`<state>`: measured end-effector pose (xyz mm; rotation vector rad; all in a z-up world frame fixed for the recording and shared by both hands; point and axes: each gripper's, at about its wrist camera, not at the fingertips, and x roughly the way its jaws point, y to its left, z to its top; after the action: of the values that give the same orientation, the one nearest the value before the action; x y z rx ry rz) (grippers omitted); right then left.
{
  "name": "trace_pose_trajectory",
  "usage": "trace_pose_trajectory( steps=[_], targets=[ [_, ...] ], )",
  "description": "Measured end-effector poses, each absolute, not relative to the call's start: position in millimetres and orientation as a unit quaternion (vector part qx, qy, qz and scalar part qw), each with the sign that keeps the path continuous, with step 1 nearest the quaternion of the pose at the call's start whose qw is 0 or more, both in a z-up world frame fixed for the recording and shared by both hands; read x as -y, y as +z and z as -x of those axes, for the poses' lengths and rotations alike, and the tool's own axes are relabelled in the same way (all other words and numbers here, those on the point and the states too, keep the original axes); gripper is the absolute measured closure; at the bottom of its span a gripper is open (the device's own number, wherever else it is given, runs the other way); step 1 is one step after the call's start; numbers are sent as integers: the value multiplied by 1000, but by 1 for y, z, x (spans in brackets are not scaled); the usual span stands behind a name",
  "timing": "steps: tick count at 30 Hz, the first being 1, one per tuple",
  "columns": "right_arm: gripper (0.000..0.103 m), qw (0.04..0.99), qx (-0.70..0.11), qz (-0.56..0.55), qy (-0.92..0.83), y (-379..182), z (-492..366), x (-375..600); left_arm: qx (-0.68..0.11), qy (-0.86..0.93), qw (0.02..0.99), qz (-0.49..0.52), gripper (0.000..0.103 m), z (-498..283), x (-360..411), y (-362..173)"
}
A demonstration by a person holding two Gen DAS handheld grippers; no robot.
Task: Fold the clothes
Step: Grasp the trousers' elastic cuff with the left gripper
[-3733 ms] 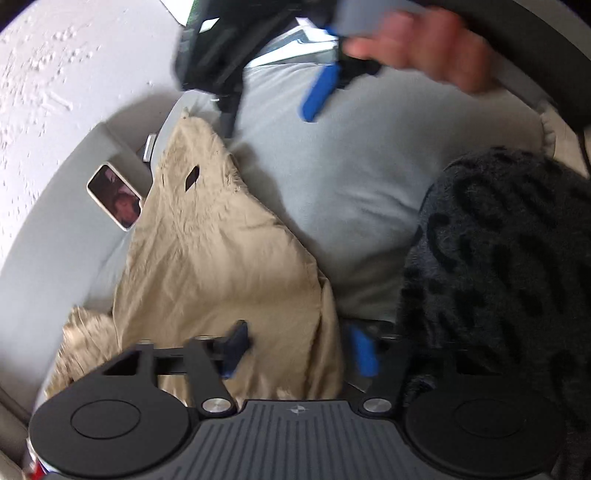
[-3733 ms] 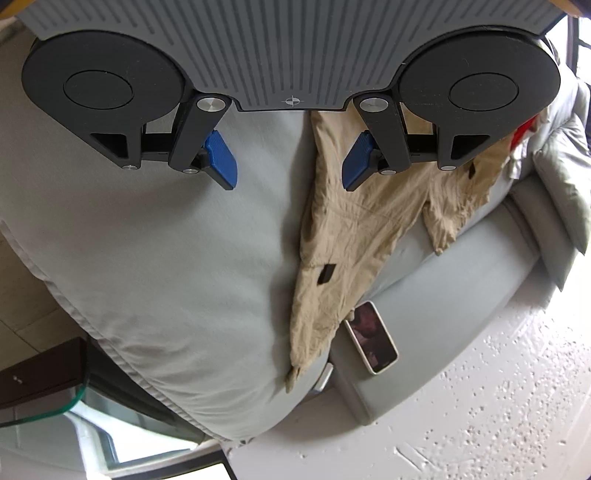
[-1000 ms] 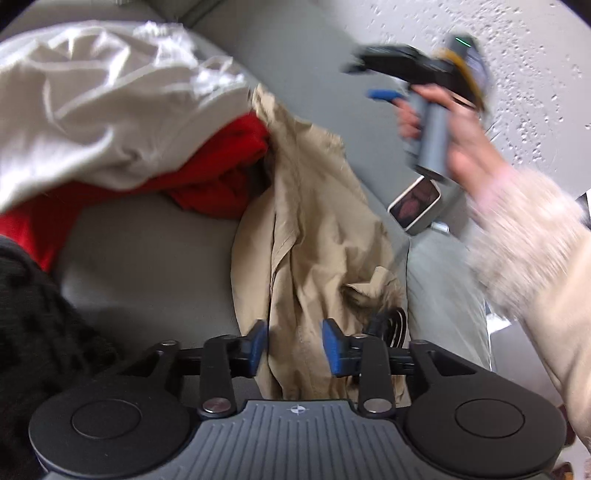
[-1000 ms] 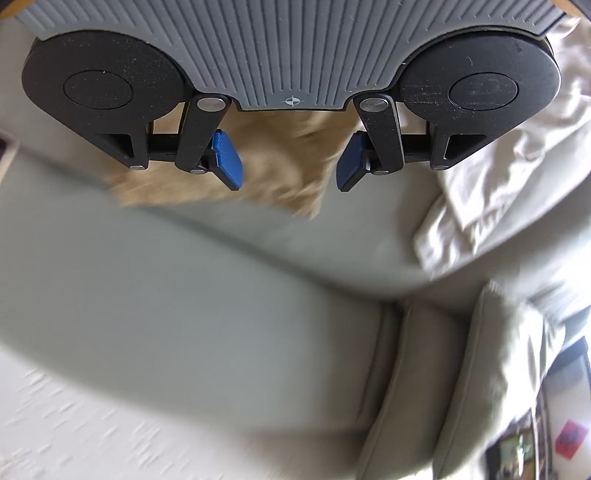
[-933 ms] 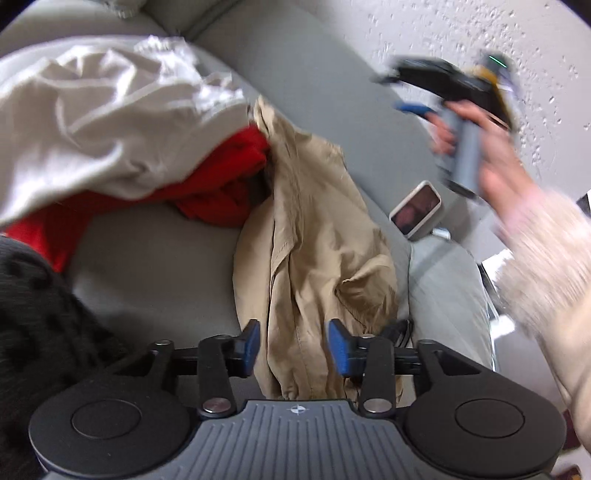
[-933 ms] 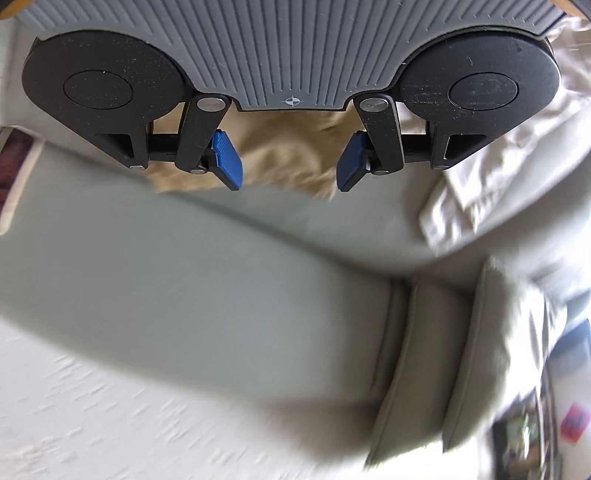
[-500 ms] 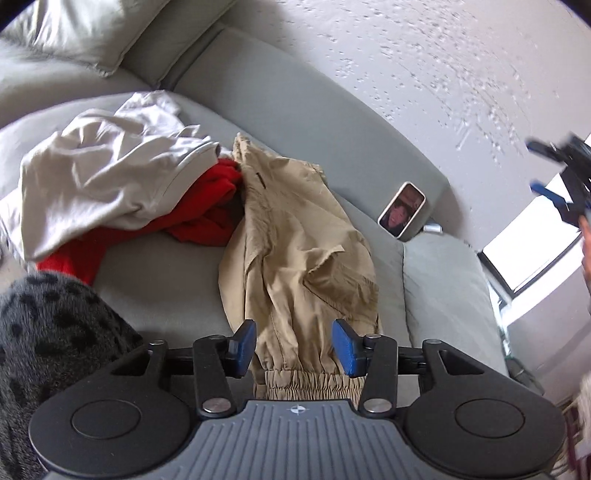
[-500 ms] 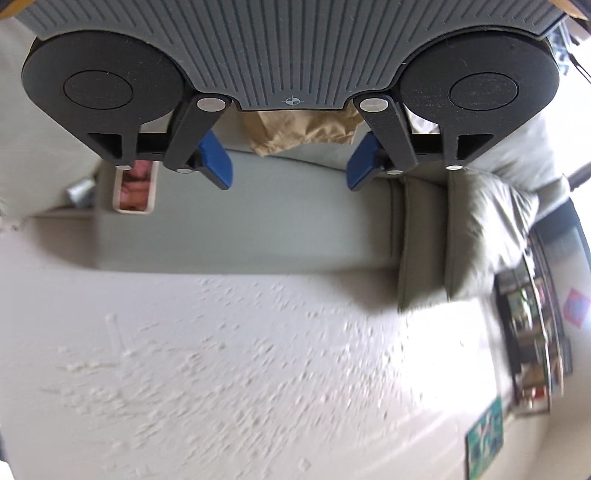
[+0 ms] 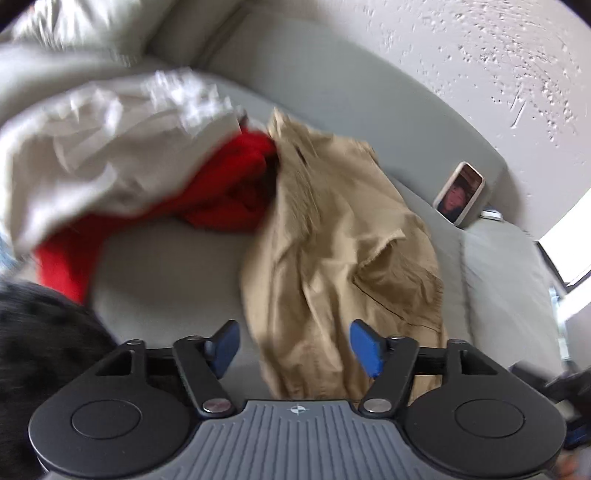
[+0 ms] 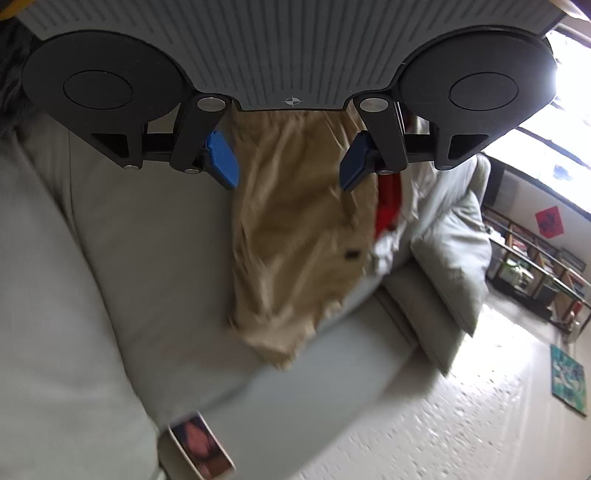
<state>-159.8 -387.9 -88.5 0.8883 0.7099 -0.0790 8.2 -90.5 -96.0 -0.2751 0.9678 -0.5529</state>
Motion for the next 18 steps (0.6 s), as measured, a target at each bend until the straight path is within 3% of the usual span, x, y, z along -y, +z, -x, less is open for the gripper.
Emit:
trace_pose_trajectory(
  steps=[5, 15, 18],
  targets=[
    [35, 808, -374, -454, -37, -135, 155, 391, -505, -245, 803, 198, 37, -21, 86, -123],
    [39, 796, -361, -485, 10, -177, 108, 399, -518, -305, 780, 174, 39, -28, 104, -129],
    [40, 811, -360, -462, 17, -178, 96, 395, -519, -287, 787, 174, 55, -24, 102, -129]
  ],
)
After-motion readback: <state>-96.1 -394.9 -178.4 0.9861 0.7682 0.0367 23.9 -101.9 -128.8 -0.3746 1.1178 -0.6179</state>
